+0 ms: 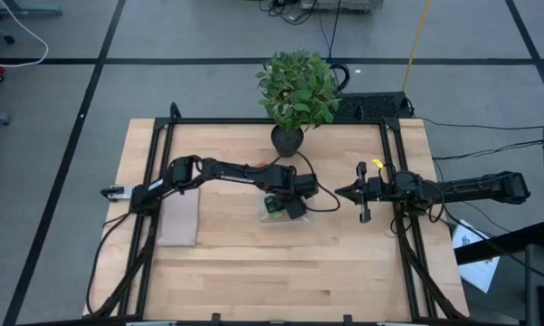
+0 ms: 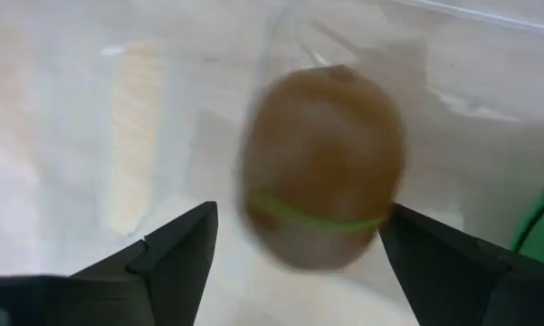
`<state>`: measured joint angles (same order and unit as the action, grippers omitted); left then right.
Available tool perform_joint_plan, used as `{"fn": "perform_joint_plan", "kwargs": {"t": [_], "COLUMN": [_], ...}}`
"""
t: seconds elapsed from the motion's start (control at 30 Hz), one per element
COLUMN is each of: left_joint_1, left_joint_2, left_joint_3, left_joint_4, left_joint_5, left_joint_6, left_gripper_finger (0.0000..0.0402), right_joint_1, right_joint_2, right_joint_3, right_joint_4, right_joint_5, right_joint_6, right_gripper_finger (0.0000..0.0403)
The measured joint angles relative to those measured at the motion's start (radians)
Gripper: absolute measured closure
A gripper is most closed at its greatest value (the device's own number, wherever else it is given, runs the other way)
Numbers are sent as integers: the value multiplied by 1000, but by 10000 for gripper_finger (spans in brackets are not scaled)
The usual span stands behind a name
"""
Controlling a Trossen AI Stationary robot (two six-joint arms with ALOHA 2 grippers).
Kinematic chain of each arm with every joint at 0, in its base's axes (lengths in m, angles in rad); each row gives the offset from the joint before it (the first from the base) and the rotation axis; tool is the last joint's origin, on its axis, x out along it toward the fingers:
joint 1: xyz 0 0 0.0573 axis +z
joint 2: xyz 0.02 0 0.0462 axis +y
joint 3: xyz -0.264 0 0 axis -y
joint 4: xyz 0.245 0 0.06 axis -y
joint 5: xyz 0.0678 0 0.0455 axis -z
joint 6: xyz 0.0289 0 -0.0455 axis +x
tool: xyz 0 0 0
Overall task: Pick and placing Produce into tupperware
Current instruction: Put the red tomato into the transparent bin
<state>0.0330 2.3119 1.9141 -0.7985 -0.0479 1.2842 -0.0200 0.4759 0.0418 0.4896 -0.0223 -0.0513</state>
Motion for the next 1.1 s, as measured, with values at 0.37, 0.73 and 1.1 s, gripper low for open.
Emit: {"fn": "perform_joint_plan", "kwargs": {"t": [0.37,0.73,1.1], "left_joint_1": [-23,-69,-72], "left_joint_2": [-68,-95,-95], "left_joint_3": [1,3,3], "left_joint_4": [-52,-47,-18], "left_joint_5": [-29,-85,-91], "left_joint_6": [-40,-113,-116], "left_gripper_finger": [98,136,294], "right_joint_1": [0,0,0], "right_joint_2": [4,11,11], "right_joint_3": [0,0,0], "right_joint_4": [6,8,8], "right_joint_5": [0,0,0], "right_joint_6": [-2,3,4], "right_gripper_finger": [403,403,403]}}
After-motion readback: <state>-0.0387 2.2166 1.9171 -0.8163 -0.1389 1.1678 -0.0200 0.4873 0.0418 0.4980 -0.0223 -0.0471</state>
